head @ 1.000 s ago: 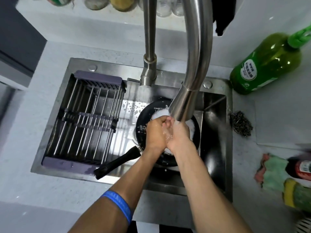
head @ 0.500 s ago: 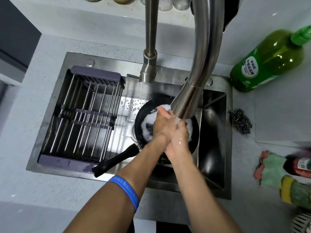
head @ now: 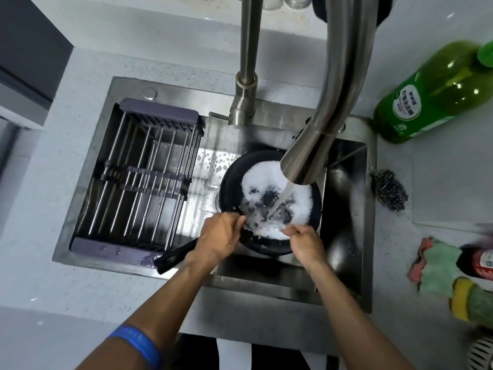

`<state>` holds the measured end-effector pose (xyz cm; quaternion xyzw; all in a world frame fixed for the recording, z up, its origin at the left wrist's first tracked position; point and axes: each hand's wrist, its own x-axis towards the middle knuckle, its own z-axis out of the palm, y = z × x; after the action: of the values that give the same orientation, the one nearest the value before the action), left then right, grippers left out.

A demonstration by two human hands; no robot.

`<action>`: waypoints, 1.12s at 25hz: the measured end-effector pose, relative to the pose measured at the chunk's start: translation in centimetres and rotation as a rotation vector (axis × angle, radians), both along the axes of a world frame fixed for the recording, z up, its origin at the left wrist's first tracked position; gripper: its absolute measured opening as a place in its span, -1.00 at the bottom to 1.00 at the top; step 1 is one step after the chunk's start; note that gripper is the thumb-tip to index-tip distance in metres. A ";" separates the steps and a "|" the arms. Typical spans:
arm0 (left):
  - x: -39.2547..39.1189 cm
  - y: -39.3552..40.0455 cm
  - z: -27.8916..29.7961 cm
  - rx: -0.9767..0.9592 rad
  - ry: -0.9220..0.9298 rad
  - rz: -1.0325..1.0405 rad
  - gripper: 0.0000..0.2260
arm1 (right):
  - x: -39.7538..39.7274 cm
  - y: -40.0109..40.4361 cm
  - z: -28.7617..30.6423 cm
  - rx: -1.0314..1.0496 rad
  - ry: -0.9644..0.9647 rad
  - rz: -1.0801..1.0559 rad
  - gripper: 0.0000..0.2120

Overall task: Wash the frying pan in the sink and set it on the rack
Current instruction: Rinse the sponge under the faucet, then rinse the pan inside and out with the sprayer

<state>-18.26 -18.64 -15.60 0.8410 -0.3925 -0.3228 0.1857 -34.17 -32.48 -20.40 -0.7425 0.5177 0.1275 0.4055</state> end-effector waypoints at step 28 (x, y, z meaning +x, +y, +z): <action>2.0 4.8 -4.2 0.336 -0.085 -0.091 -0.67 | 9.2 -1.1 20.0 -0.492 -0.437 0.082 -0.69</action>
<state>-16.31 -13.84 -19.83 0.8545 -0.3780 -0.3562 0.0110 -25.02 -33.57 -0.43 -0.8482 0.4033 -0.1473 0.3101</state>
